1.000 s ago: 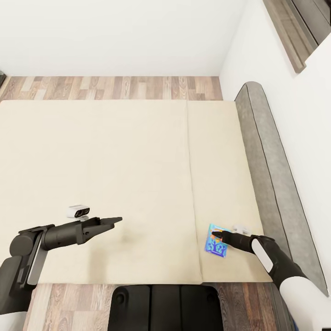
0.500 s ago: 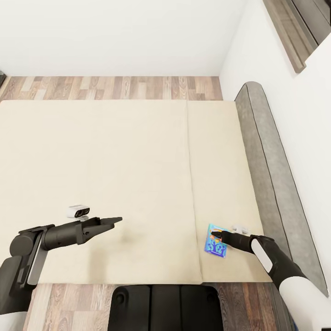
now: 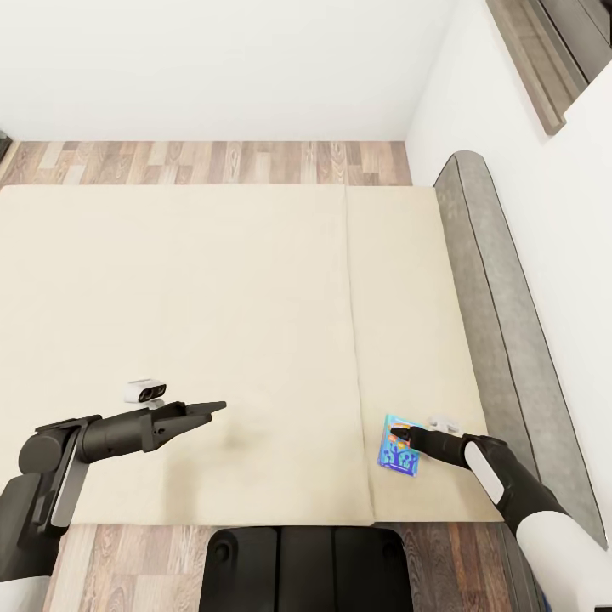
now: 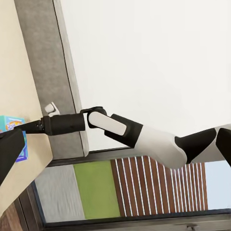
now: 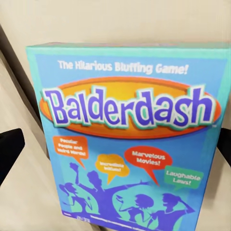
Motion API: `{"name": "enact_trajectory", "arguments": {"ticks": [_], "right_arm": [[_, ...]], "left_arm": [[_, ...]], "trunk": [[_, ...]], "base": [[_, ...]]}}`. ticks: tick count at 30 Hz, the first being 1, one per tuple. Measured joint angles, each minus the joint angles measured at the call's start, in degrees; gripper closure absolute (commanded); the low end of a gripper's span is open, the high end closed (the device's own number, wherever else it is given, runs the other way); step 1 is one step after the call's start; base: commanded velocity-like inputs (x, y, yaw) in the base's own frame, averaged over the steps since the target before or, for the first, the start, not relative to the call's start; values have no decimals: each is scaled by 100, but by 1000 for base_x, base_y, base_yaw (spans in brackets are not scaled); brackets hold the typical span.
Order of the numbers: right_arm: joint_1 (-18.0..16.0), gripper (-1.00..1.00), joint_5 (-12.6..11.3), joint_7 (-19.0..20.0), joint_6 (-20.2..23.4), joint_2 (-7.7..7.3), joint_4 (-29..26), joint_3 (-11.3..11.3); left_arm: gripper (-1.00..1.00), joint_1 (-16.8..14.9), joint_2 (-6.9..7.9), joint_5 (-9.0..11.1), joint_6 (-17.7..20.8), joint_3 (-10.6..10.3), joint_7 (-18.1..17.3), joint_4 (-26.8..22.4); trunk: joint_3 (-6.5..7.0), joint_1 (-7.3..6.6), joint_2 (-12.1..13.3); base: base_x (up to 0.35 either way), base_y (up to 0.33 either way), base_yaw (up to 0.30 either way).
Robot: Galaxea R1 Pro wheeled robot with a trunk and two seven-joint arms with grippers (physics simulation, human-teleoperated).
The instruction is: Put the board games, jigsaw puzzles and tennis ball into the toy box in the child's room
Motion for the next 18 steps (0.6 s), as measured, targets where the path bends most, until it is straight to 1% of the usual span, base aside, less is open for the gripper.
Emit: {"name": "enact_trajectory", "arguments": {"ticks": [18], "right_arm": [[0, -100, 18, 5, -10, -1, 3, -3]], "left_arm": [[-100, 0, -18, 0, 0, -6, 0, 0]], "trunk": [[0, 0, 0]], "base": [[0, 0, 0]]}}
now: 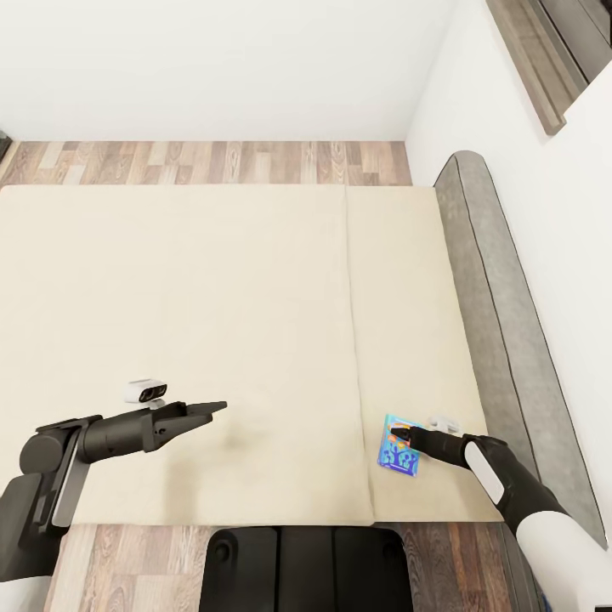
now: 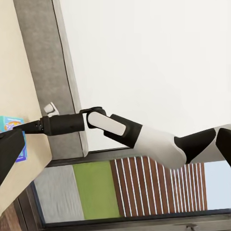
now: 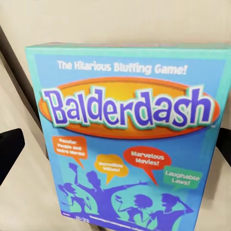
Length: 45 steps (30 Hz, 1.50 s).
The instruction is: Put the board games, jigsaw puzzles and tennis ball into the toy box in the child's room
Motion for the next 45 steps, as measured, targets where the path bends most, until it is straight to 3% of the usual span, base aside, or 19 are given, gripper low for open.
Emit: {"name": "enact_trajectory", "arguments": {"ticks": [45], "right_arm": [[0, -100, 45, -4, -4, -4, -11, 14]], "left_arm": [[-100, 0, 2, 0, 0, -20, 0, 0]], "trunk": [[-68, 0, 0]], "base": [[0, 0, 0]]}}
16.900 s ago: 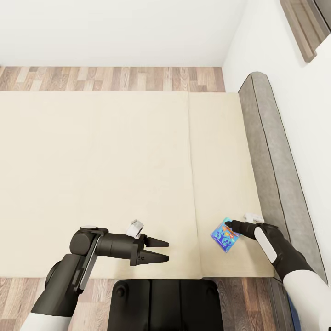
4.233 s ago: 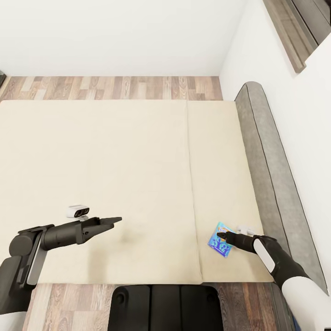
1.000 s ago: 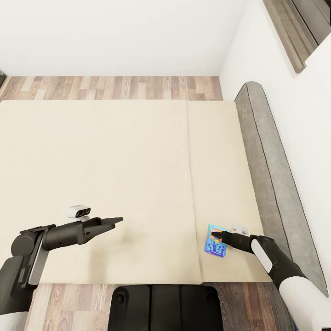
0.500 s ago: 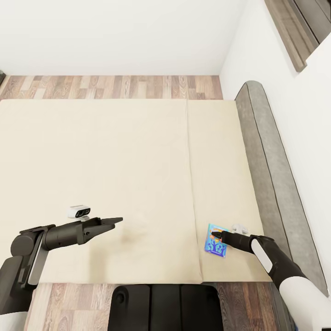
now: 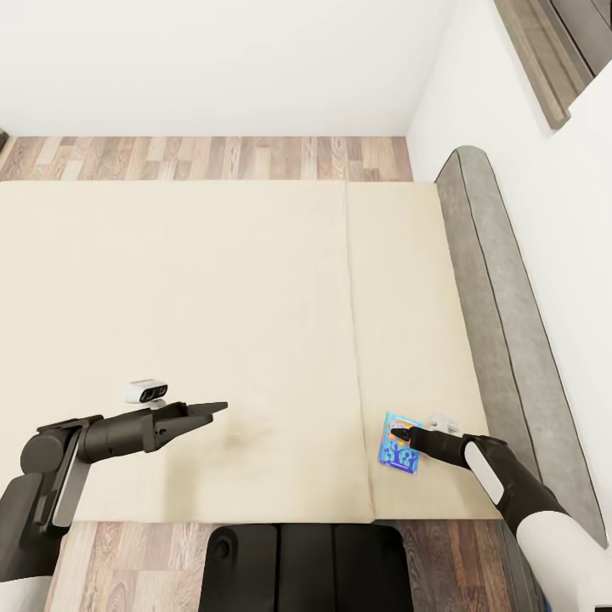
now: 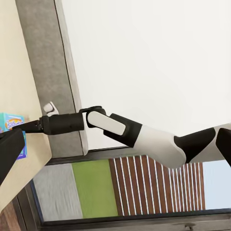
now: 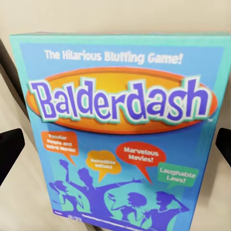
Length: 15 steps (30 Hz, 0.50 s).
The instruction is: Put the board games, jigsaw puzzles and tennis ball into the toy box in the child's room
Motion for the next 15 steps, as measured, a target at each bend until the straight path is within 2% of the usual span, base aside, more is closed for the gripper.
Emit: {"name": "enact_trajectory", "arguments": {"ticks": [15], "right_arm": [[0, -100, -16, 7, 0, -4, -1, -4]], "left_arm": [[-100, 0, 0, 0, 0, 0, 0, 0]], "trunk": [[-2, 0, 0]], "base": [[0, 0, 0]]}}
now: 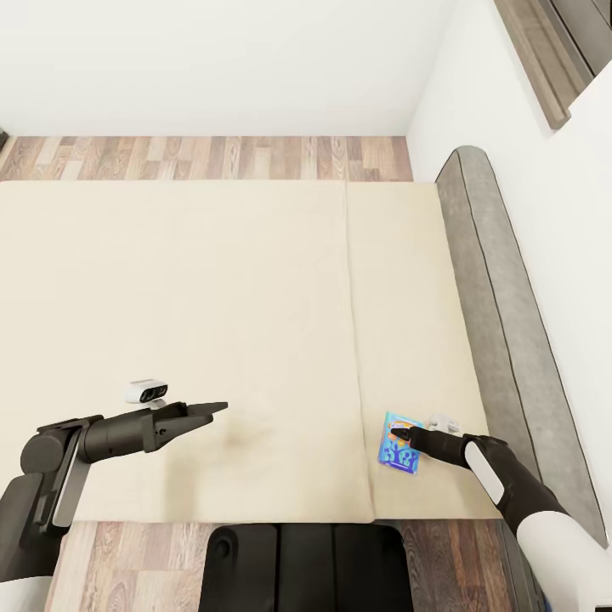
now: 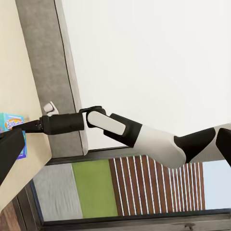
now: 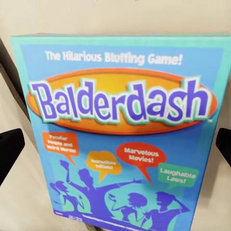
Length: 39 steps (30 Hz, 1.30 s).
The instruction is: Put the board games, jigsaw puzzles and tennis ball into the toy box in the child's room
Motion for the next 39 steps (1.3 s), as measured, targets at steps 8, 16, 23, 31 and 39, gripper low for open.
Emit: {"name": "enact_trajectory", "arguments": {"ticks": [8, 16, 23, 31, 39], "right_arm": [[0, -100, -21, 5, 0, -1, 0, -8], [0, -100, -32, 23, 0, -1, -3, -5], [0, -100, -36, 27, 2, -1, -8, -5], [0, -100, -45, 29, 6, -1, -3, 2], [0, -100, -47, 204, 11, 4, -4, 29]], "left_arm": [[-100, 0, -2, 0, 0, 0, 0, 0], [-100, 0, -2, 0, 0, 0, 0, 0], [-100, 0, -7, 0, 0, 0, 0, 0], [-100, 0, -10, 0, 0, 0, 0, 0], [-100, 0, -9, 0, 0, -1, 0, 0]], "trunk": [[-12, 0, 0], [-41, 0, 0], [-47, 0, 0], [-48, 0, 0], [-48, 0, 0]], "base": [[0, 0, 0], [0, 0, 0], [0, 0, 0], [0, 0, 0], [0, 0, 0]]}}
